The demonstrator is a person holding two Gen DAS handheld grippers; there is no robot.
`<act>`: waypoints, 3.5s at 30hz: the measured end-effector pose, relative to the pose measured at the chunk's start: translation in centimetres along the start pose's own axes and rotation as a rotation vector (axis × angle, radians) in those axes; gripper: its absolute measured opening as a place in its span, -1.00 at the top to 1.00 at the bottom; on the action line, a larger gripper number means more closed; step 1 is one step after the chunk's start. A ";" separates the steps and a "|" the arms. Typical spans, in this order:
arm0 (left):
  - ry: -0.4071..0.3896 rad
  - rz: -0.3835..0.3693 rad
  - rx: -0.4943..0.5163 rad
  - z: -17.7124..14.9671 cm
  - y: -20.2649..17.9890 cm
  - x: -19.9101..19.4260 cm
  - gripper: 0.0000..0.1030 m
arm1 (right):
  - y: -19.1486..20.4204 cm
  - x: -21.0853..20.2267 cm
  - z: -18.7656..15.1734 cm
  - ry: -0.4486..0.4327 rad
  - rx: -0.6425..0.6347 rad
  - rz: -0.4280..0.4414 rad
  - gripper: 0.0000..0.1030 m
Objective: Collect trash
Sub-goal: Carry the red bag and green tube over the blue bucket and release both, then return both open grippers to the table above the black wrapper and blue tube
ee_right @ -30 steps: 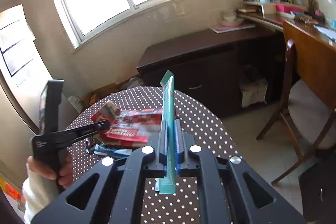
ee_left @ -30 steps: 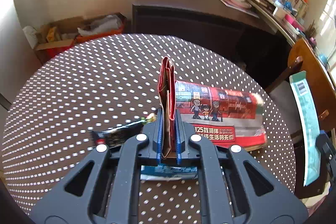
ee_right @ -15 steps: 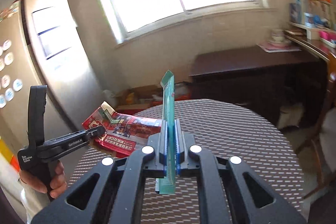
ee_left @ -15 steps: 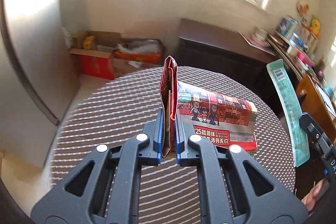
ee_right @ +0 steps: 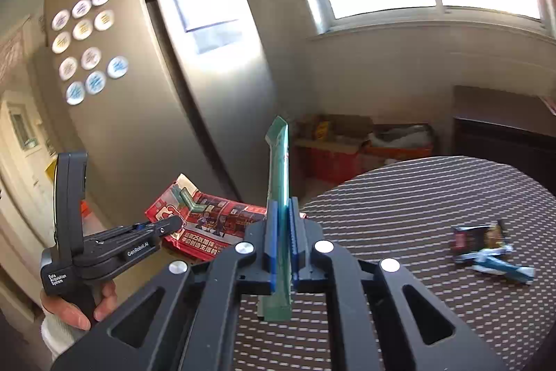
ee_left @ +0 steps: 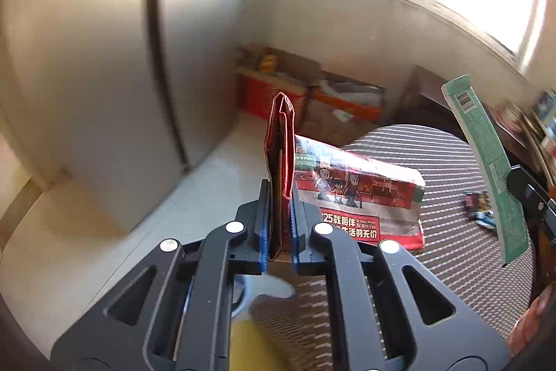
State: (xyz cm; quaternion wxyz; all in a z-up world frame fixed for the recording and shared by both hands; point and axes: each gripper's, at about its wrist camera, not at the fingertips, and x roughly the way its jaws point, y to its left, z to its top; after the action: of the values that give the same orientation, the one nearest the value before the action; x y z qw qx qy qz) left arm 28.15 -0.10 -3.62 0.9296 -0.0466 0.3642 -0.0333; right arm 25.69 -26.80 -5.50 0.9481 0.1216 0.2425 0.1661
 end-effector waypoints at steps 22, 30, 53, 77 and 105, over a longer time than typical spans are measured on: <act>0.196 0.187 -0.148 -7.4 15.6 6.2 -0.18 | 12.8 11.0 -4.9 0.233 -0.092 0.103 0.87; 0.203 0.197 -0.180 -8.3 17.3 5.9 -0.18 | 14.7 13.7 -6.5 0.309 -0.116 0.117 0.87; 0.179 0.293 -0.255 -10.6 22.7 1.8 -0.18 | 19.7 19.0 -11.6 0.444 -0.221 0.067 -0.31; 0.146 -0.030 0.062 -6.1 -0.4 3.4 -0.21 | -0.5 6.1 -4.6 0.224 -0.004 -0.234 -0.78; 0.302 -0.189 0.184 -9.2 -20.8 6.7 -0.51 | -22.7 -0.1 -6.8 0.396 -0.038 -0.421 -0.82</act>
State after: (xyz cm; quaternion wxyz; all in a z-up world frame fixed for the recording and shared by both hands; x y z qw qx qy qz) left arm 26.26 -21.96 -12.53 0.8576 0.0101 0.4888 -0.1599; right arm 28.01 -46.55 -18.34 0.8980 0.0158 0.4397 -0.0093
